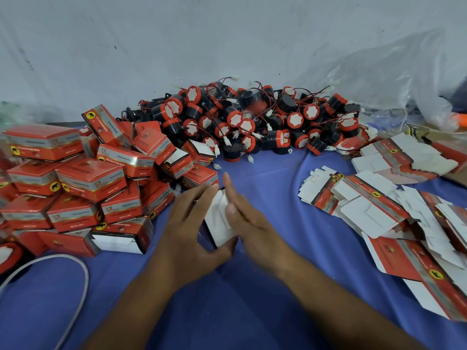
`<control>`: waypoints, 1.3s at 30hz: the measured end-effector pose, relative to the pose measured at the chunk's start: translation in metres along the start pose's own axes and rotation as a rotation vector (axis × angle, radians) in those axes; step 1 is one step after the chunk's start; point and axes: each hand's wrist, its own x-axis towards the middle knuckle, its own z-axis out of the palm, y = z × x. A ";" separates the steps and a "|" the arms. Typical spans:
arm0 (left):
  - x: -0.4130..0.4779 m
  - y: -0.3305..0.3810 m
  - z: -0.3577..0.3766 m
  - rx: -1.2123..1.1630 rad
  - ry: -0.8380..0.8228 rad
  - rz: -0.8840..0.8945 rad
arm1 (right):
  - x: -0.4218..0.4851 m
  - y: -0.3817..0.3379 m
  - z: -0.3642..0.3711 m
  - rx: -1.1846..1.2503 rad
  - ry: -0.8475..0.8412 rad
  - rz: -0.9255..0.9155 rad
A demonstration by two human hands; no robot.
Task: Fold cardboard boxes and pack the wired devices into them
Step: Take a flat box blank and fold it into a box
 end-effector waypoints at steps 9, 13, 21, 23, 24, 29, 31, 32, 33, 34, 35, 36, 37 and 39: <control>-0.001 0.006 -0.001 -0.070 -0.049 -0.023 | 0.001 -0.007 -0.009 0.046 0.051 -0.100; -0.004 -0.001 -0.007 -0.172 -0.156 -0.053 | 0.001 -0.003 -0.022 -0.257 0.075 -0.241; -0.009 -0.024 -0.002 0.217 -0.317 0.057 | 0.004 0.004 -0.037 -1.015 -0.188 -0.380; -0.007 -0.029 0.000 0.360 -0.272 0.080 | 0.006 0.005 -0.038 -1.112 -0.135 -0.388; -0.005 -0.031 0.001 0.408 -0.264 0.068 | 0.006 0.006 -0.037 -1.162 -0.104 -0.357; -0.002 -0.026 0.007 0.400 -0.318 -0.089 | 0.007 0.007 -0.026 -1.259 0.035 0.037; -0.004 -0.023 0.009 0.313 -0.315 -0.241 | 0.009 0.007 -0.022 -1.316 0.088 0.068; -0.005 -0.022 0.009 0.240 -0.312 -0.333 | 0.009 0.007 -0.022 -1.318 0.102 0.094; -0.007 -0.021 0.009 0.151 -0.306 -0.407 | 0.007 0.008 -0.022 -1.288 0.104 0.138; -0.009 -0.022 0.010 0.066 -0.291 -0.457 | 0.006 0.009 -0.024 -1.230 0.086 0.199; -0.010 -0.023 0.010 0.000 -0.277 -0.509 | 0.005 0.011 -0.024 -1.158 0.057 0.256; -0.011 -0.024 0.009 -0.050 -0.273 -0.570 | 0.003 0.012 -0.025 -1.099 0.031 0.282; -0.011 -0.026 0.008 -0.088 -0.285 -0.625 | 0.002 0.013 -0.025 -1.045 0.030 0.268; -0.011 -0.030 0.006 -0.143 -0.322 -0.682 | 0.004 0.016 -0.030 -0.970 0.103 0.192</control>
